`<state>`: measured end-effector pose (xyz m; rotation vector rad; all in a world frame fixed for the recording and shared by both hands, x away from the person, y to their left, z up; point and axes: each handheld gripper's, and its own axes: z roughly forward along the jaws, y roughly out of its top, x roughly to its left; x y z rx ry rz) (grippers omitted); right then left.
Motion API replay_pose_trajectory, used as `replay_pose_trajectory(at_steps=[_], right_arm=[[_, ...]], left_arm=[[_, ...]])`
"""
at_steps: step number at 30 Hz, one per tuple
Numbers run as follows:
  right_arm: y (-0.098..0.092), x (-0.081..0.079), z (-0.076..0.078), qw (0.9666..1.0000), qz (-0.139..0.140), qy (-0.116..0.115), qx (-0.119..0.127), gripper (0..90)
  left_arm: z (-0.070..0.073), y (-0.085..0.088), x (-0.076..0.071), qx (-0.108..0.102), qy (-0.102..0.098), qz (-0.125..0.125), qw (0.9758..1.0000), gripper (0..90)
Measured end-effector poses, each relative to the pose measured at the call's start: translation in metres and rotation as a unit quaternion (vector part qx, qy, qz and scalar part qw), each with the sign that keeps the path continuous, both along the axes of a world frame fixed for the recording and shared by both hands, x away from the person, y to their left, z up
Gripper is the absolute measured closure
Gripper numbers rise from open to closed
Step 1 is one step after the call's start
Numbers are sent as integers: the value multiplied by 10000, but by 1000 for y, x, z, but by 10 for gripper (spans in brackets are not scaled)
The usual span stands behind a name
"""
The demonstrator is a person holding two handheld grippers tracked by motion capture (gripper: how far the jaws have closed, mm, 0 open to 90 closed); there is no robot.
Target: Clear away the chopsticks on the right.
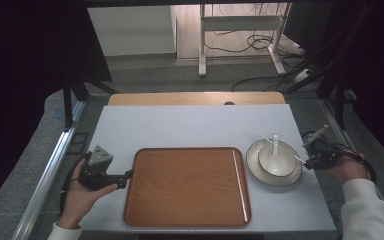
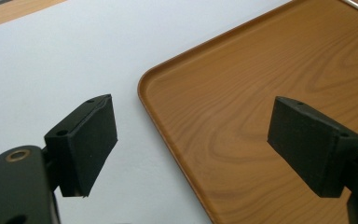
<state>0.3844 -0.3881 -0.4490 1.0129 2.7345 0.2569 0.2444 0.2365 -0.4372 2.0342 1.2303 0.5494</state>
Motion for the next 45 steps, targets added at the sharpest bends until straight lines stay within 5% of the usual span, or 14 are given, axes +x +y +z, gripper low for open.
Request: replay_pose_trajectory(at_steps=[12,19,26,37,45], right_arm=[[-12,-8,26,9963,-427,-490,563,843],[-8,-24,51,9893,-338,-1001,1010,843],[9,-42,61,9840,-204,-1269,1233,843],[45,-63,62,9791,43,-1304,1563,843],[86,-70,61,9809,464,-1191,1469,844]], left_arm=[[1,1,0,-11,-15,17,10000,151],[0,1,0,14,4,10,10000,151],[-1,0,0,16,5,1,10000,151],[0,0,0,17,2,-6,10000,151],[-1,0,0,19,3,-9,10000,151]])
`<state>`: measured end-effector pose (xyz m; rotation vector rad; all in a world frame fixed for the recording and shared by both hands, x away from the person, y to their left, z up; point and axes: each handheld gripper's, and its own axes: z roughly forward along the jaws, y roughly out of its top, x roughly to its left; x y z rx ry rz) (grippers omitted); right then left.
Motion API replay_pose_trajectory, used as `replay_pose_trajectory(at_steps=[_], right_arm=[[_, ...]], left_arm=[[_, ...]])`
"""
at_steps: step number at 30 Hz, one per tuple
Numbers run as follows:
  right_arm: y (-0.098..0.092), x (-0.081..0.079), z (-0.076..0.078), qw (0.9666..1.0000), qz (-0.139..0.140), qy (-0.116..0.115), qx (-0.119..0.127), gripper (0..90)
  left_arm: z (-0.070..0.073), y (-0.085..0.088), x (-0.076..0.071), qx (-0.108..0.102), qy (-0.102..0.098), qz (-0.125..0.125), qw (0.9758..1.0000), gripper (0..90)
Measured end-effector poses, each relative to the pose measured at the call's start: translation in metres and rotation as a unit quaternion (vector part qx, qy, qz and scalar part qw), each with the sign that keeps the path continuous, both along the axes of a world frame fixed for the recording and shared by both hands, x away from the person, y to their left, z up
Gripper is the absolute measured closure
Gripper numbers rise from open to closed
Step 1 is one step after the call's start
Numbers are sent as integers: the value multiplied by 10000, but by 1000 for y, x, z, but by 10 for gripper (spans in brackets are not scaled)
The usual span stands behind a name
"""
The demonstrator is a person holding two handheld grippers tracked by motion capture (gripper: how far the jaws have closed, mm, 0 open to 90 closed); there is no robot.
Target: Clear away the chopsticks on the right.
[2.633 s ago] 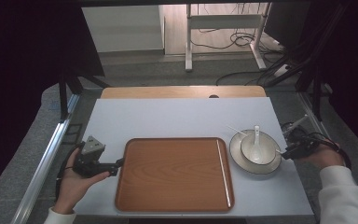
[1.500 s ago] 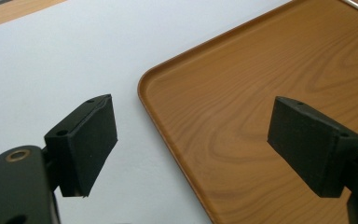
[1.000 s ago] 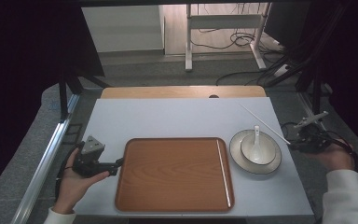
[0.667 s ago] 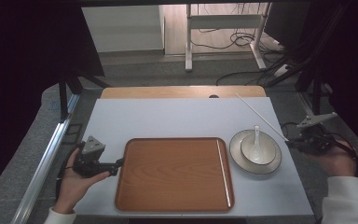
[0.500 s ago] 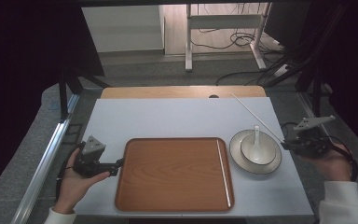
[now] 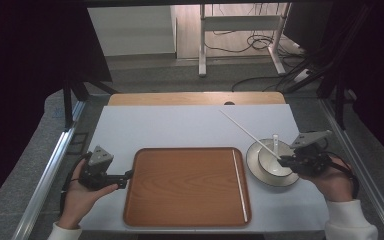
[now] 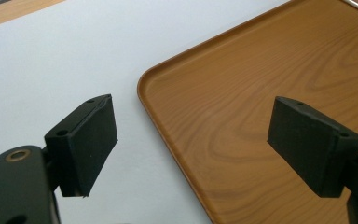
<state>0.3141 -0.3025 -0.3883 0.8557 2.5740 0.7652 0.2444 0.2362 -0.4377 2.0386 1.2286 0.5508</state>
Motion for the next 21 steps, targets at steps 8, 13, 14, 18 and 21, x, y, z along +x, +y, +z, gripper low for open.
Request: replay_pose_trajectory(at_steps=[8,13,14,18,21], right_arm=[[40,-2,-7,9988,458,146,-129,844],[62,-5,-15,9966,729,258,-272,844],[67,-6,-17,9961,772,304,-294,844],[83,-9,-29,9935,957,464,-408,844],[91,-9,-37,9917,1053,564,-467,844]], left_arm=[[0,1,-1,-3,-9,-4,10000,151],[0,1,-1,1,-6,-11,10000,151],[0,1,-1,2,-5,-11,10000,151],[1,1,-1,-3,-11,-9,10000,151],[0,1,-1,-5,-13,-6,10000,151]])
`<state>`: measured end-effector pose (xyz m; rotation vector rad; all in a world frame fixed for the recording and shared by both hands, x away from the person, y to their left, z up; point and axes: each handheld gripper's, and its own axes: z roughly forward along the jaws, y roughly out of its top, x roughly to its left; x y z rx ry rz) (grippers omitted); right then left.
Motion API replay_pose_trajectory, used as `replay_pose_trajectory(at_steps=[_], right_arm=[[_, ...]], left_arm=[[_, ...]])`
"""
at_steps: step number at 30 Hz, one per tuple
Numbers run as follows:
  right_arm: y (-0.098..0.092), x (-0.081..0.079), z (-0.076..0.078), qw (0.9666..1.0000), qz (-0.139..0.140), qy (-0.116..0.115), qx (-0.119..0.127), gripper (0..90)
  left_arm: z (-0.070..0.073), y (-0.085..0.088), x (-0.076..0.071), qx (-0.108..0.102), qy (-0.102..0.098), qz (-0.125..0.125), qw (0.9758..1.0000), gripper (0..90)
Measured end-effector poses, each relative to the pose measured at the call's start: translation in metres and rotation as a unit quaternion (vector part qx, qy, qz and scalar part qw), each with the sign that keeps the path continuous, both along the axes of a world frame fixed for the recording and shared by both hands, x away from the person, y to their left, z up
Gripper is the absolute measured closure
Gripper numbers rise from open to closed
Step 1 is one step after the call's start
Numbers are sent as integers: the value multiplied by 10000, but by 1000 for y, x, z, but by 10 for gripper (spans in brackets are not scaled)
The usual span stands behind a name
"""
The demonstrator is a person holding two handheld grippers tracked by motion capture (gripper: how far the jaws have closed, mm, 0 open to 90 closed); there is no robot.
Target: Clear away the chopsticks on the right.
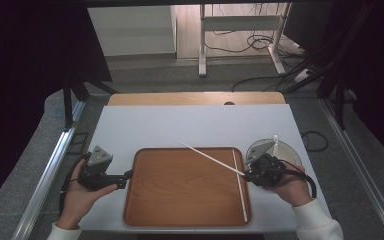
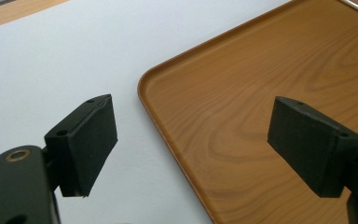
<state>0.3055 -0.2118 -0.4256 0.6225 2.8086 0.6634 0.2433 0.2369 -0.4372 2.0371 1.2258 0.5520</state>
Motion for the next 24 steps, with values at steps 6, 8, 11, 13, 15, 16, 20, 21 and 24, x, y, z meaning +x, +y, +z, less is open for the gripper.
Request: replay_pose_trajectory(at_steps=[6,8,11,13,15,16,20,21,24], right_arm=[[13,0,-14,9997,120,172,-160,843],[18,0,-18,9994,147,231,-219,844],[24,1,-25,9988,189,327,-315,844],[29,1,-29,9985,202,372,-356,843],[32,1,-32,9983,177,420,-369,843],[34,1,-34,9980,175,455,-397,843],[38,1,-40,9973,128,541,-479,843],[38,1,-41,9970,101,574,-500,842],[39,1,-45,9964,51,641,-556,842]], left_arm=[[-1,0,1,2,12,-6,10000,151],[-1,0,1,4,16,-7,10000,151],[-1,0,1,-6,14,4,10000,151],[-1,0,1,2,19,-1,10000,151],[-1,0,1,4,17,-7,10000,151],[-1,0,1,2,14,-8,10000,151],[-1,0,0,-28,-2,15,10000,151],[-1,1,0,-12,4,8,10000,151],[-1,1,0,-15,2,16,10000,151]])
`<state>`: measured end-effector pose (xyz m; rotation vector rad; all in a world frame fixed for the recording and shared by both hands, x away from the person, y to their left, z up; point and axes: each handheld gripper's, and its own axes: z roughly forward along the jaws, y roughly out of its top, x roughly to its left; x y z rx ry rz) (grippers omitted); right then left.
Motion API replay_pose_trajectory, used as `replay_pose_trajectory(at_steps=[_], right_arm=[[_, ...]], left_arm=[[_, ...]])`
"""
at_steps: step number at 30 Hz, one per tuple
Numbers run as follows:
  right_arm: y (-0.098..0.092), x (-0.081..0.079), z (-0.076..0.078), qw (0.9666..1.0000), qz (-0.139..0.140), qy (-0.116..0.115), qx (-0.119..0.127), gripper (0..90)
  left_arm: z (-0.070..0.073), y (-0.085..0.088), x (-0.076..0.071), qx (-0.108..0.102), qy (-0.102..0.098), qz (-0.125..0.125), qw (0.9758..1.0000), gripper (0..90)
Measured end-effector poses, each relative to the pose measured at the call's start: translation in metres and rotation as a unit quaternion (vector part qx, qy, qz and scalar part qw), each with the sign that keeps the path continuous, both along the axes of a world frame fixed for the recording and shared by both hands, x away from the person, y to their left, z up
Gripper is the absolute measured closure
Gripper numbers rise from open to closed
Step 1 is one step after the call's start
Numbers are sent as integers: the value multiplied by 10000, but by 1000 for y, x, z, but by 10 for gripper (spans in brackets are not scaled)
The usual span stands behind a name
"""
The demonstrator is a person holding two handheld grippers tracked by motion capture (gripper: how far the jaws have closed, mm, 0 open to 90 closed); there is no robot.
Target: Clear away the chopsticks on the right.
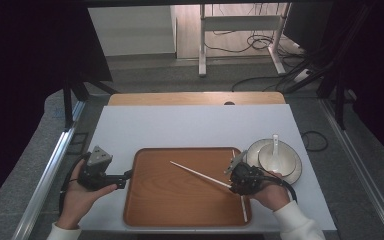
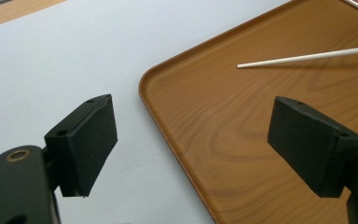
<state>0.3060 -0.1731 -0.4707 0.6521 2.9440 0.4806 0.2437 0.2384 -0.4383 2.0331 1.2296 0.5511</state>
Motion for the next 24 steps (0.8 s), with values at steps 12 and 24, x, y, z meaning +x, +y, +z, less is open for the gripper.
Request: replay_pose_trajectory(at_steps=[12,24], right_arm=[[3,-5,-17,9991,25,161,-400,833],[4,-6,-18,9988,78,157,-453,823]], left_arm=[[0,0,0,-2,2,-6,10000,151],[0,1,0,3,6,-2,10000,151]])
